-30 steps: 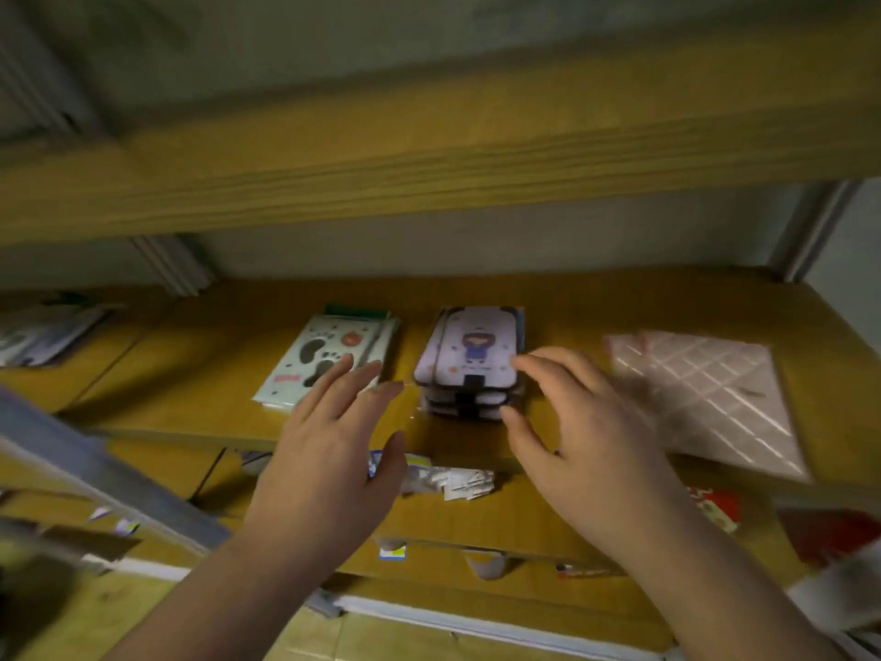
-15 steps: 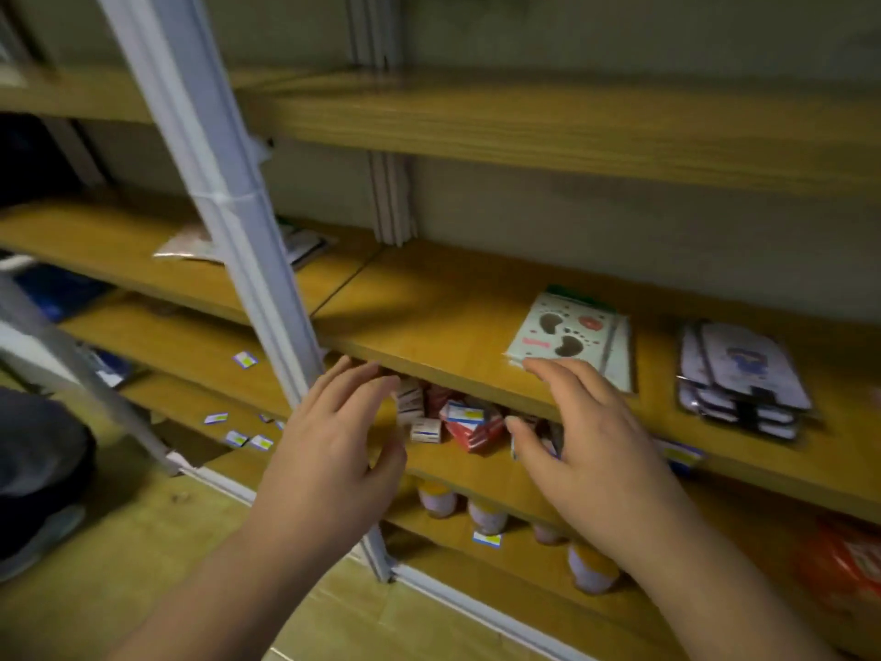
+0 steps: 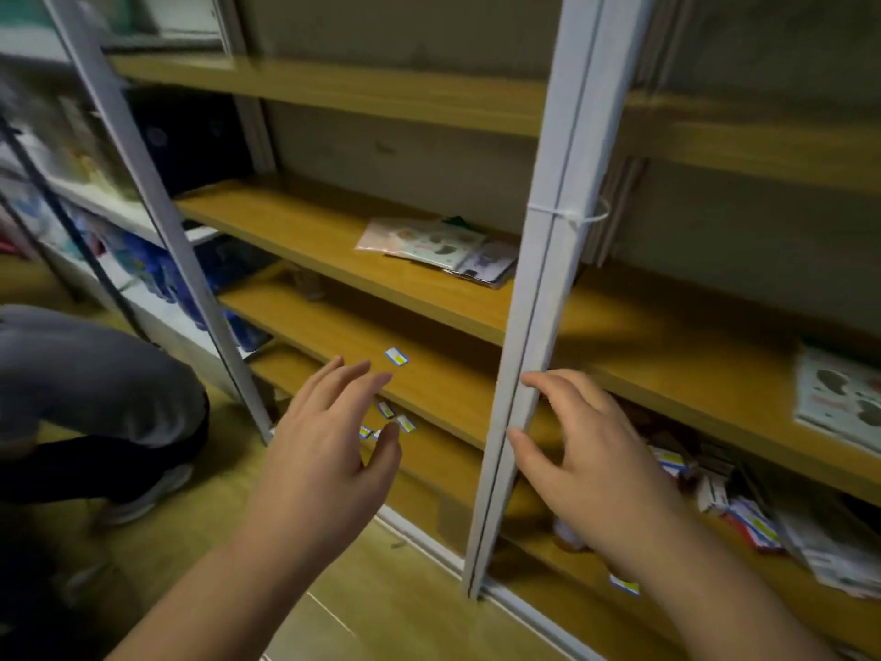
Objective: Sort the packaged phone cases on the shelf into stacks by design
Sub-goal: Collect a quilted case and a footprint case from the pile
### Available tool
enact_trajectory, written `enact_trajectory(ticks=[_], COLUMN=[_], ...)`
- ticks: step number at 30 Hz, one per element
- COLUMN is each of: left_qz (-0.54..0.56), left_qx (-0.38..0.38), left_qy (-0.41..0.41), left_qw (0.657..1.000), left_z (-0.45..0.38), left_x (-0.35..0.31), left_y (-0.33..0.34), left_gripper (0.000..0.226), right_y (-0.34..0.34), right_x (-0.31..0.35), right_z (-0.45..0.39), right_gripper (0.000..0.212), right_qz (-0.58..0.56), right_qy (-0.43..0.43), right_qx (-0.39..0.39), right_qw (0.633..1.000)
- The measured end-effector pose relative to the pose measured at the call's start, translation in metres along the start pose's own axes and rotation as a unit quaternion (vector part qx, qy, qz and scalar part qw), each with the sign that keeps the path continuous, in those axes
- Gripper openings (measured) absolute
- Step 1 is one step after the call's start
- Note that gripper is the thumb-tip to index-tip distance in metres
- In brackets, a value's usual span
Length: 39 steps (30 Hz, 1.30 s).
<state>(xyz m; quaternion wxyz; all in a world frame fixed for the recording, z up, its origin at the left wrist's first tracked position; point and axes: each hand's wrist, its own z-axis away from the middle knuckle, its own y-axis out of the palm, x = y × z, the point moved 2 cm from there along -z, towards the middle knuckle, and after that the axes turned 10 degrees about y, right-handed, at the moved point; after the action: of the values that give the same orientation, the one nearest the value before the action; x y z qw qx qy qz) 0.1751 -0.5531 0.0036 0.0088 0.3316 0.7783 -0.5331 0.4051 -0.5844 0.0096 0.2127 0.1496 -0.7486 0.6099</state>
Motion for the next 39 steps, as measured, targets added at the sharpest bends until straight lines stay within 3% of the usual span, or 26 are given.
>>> enact_trajectory(ticks=[8,23,32,39], left_qz=[-0.006,-0.035,0.017,0.083], left_qx=[0.004,0.020,0.045,0.106], left_qy=[-0.025,-0.016,-0.015,0.020], left_qw=[1.000,0.999,0.999,0.991], left_z=[-0.017,-0.172,-0.229,-0.293], left_x=[0.067,0.157,0.199,0.241], left_y=[-0.007,0.002,0.034,0.067], left_gripper=[0.050,0.054,0.053,0.046], right_y=[0.043,0.090,0.107,0.119], right_x=[0.047,0.086,0.082,0.088], right_z=[-0.060,-0.235,-0.276,-0.293], right_gripper=[0.054,0.053,0.052,0.051], right_qz=[0.004,-0.002,0.003,0.025], right_qy=[-0.033,-0.036,0.022,0.104], right_qx=[0.021,0.009,-0.003,-0.034], right_qw=[0.999,0.999,1.000,0.994])
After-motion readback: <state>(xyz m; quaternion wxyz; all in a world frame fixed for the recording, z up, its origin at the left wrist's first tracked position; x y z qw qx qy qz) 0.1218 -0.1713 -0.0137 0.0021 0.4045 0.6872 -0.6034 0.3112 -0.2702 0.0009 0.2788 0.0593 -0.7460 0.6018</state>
